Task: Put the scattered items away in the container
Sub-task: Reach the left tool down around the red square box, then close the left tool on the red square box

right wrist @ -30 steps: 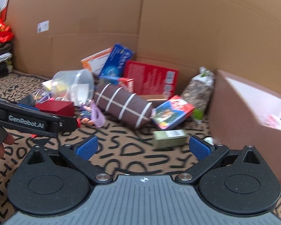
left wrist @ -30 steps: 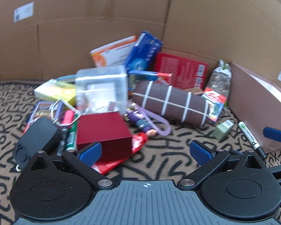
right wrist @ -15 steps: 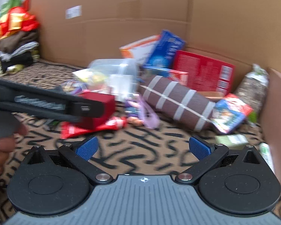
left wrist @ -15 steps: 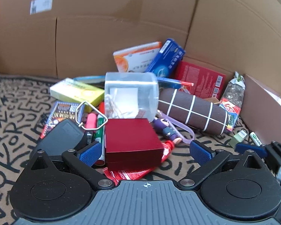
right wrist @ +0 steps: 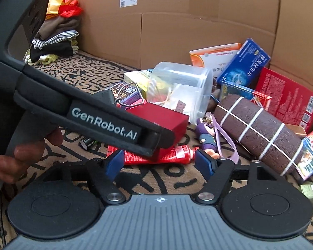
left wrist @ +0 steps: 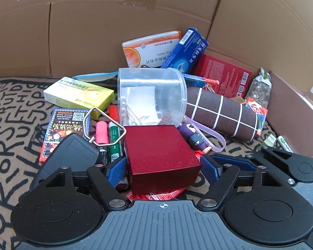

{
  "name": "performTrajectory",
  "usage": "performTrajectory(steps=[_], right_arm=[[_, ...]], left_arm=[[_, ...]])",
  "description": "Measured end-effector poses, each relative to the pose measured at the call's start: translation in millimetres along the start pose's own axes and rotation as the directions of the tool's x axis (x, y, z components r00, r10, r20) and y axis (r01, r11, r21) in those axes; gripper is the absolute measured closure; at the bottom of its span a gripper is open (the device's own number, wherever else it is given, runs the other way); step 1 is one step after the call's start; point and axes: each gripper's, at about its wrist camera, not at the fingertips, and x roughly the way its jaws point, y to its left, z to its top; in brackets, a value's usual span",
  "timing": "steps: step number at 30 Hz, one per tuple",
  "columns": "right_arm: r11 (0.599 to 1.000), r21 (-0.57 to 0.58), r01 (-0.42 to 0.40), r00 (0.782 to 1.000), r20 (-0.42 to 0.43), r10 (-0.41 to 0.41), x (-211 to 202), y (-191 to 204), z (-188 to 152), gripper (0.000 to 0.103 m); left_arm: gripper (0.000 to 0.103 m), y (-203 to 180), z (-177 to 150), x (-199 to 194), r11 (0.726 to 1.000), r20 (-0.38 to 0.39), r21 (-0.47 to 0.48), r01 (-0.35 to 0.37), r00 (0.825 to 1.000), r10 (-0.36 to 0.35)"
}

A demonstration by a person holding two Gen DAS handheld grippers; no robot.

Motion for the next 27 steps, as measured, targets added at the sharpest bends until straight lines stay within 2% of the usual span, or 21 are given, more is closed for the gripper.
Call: performTrajectory(steps=[1, 5, 6, 7, 8, 9, 14, 19, 27], right_arm=[[1.000, -0.005, 0.000, 1.000, 0.005, 0.001, 0.9, 0.8, 1.0, 0.025], [0.999, -0.034, -0.007, 1.000, 0.023, 0.008, 6.6, 4.1, 3.8, 0.027], [0.999, -0.041, -0.010, 1.000, 0.027, 0.011, 8.2, 4.8, 4.4, 0.031], [0.999, -0.045, -0.021, 0.999, 0.027, 0.022, 8.8, 4.9, 5.1, 0.031], [0.998, -0.049, -0.032, 0.999, 0.027, 0.033, 9.4, 5.1, 5.7, 0.035], [0.998, -0.051, -0.041, 0.999, 0.027, 0.042, 9.8, 5.2, 6.3, 0.042], [0.999, -0.022, -0.030, 0.999, 0.022, 0.031, -0.5, 4.8, 5.3, 0.054], [1.000, -0.011, 0.002, 1.000, 0.025, -0.001, -25.1, 3.2, 1.4, 0.055], [0.993, 0.003, 0.115, 0.993, 0.010, -0.115, -84.7, -17.7, -29.0, 0.056]], left_arm=[[0.017, 1.3, 0.4, 0.5, 1.000, -0.001, -0.002, 0.009, 1.000, -0.009], [0.017, 2.9, 0.9, 2.3, 0.999, -0.005, 0.018, 0.027, 1.000, -0.027], [0.017, 2.7, 0.7, 2.5, 0.999, -0.004, 0.024, 0.026, 1.000, -0.026], [0.017, 2.4, 0.4, 2.8, 0.999, -0.004, 0.029, 0.025, 1.000, -0.025], [0.024, 2.2, 0.2, 3.0, 0.999, -0.003, 0.035, 0.020, 1.000, -0.020], [0.025, 2.1, 0.1, 3.0, 0.999, -0.002, 0.040, 0.014, 1.000, -0.014], [0.028, -3.9, -1.5, -2.7, 0.998, -0.002, 0.059, 0.009, 1.000, -0.009], [0.028, -24.5, -3.8, -14.2, 0.996, 0.006, 0.079, 0.038, 0.999, -0.039], [0.028, -84.7, -18.1, -16.7, 0.973, -0.029, 0.160, 0.164, 0.986, -0.162]])
